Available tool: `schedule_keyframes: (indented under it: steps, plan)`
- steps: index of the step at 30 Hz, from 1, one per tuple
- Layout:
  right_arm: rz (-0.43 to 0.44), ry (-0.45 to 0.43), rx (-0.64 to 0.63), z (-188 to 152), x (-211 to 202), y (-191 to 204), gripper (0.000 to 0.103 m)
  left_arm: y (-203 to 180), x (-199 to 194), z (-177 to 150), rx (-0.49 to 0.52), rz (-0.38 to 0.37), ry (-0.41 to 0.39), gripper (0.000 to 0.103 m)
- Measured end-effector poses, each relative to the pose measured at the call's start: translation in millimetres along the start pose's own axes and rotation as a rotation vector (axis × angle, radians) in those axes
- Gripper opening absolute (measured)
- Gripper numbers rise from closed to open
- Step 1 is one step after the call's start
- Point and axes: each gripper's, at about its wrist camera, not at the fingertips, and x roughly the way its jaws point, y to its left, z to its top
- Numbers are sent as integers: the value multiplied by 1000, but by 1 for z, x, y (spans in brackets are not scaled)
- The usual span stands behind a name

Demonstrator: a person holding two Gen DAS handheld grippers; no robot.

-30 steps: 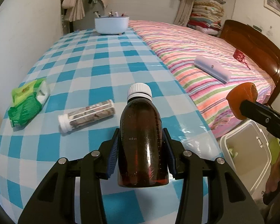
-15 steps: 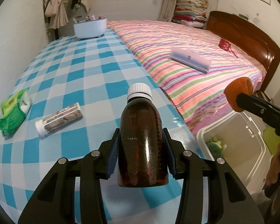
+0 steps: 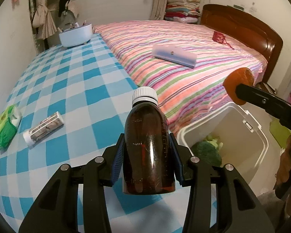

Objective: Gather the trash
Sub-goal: 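Carry the brown bottle and orange peel over the white bin with both tools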

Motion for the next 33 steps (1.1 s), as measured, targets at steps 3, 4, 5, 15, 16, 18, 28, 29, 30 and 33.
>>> schedule_keyframes:
  steps: [3,4,5,15,16,18,28,29,30,33]
  plan:
    - [-9,-5,-2,-1,-4,0,29,-11,0,0,20,-12,1,43]
    - [-13,-6,-3,-2,-5,-1,29,-15,0,-1,29,-12,1,43]
    - [-16,-8,-2,-2,-7,-2,29,-19,0,-2,36,-15,1,43]
    - [-63,-21,15,-9,-23,-14,29,-50,2,-9,102,-46,8,42]
    - [-66,-23,17,-10,-24,-16,29,-54,3,-9,110,-49,10,42]
    - [-74,-26,18,-12,-27,-17,29,-60,3,-11,123,-55,12,42]
    - [-93,-35,40,-19,-37,-26,29,-85,6,-17,175,-75,12,42]
    - [-93,-39,42,-19,-39,-27,29,-87,6,-17,178,-76,13,42]
    - [-92,-42,43,-19,-40,-27,29,-88,6,-17,179,-78,12,42]
    - [-92,-45,47,-19,-41,-28,29,-92,7,-17,186,-80,13,42]
